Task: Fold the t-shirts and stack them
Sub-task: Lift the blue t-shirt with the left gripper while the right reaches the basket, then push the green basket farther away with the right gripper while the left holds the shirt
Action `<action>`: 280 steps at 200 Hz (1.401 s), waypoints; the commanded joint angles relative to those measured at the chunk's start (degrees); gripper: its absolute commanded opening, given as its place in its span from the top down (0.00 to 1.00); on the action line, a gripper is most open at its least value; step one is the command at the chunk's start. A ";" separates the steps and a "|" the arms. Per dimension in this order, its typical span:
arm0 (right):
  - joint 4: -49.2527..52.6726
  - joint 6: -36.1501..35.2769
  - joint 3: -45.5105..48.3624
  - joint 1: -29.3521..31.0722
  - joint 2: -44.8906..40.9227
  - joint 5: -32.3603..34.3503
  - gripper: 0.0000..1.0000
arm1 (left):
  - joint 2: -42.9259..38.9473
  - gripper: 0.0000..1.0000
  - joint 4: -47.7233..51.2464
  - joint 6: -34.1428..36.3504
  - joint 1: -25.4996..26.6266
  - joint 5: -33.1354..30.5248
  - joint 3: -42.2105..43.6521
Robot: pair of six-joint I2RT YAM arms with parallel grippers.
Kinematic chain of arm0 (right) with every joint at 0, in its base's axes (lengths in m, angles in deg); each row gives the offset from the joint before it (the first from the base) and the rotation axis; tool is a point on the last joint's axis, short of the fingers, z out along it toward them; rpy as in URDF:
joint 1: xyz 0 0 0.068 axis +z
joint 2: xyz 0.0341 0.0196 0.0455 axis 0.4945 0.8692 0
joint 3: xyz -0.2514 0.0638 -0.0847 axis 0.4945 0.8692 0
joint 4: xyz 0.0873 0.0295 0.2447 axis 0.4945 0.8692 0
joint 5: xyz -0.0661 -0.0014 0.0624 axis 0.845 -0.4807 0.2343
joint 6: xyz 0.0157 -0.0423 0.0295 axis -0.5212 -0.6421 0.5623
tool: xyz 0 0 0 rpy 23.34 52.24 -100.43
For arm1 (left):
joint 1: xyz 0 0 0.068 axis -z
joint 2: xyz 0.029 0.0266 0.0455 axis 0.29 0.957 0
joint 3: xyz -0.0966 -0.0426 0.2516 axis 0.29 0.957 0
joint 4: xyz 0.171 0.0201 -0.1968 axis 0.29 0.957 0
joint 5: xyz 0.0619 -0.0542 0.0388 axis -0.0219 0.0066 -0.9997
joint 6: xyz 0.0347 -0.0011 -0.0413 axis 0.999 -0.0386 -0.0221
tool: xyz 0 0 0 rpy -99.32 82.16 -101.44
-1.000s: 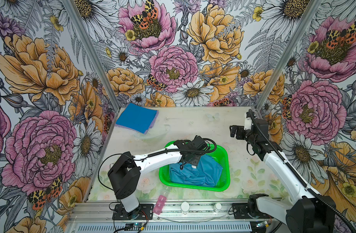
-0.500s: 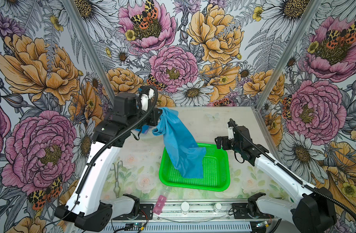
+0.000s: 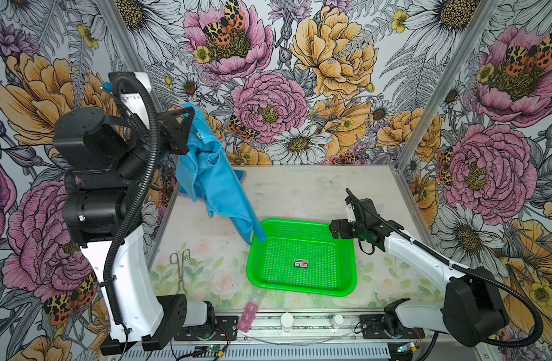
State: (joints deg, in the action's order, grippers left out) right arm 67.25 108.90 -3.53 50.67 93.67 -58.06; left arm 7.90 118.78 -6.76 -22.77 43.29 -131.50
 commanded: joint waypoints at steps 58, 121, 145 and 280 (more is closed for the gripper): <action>1.19 -1.22 0.36 0.76 6.88 -2.93 0.11 | 3.45 1.00 -11.72 -15.08 -15.67 10.74 -0.46; 1.27 -0.17 -5.18 -1.32 15.91 0.43 0.48 | -5.44 1.00 -15.80 -13.44 -15.50 11.51 17.96; 1.27 0.34 -6.39 -4.73 17.08 2.27 0.56 | -7.83 1.00 -16.70 -13.09 -14.54 10.87 23.18; -0.79 8.46 -14.87 -35.90 22.44 15.18 0.93 | -12.70 1.00 -24.65 -11.88 2.28 8.51 46.86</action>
State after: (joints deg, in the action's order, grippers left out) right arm 68.68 115.83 -16.86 20.33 114.02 -54.85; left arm -3.18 97.86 -20.02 -23.12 52.75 -86.69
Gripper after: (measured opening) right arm 0.236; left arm 0.059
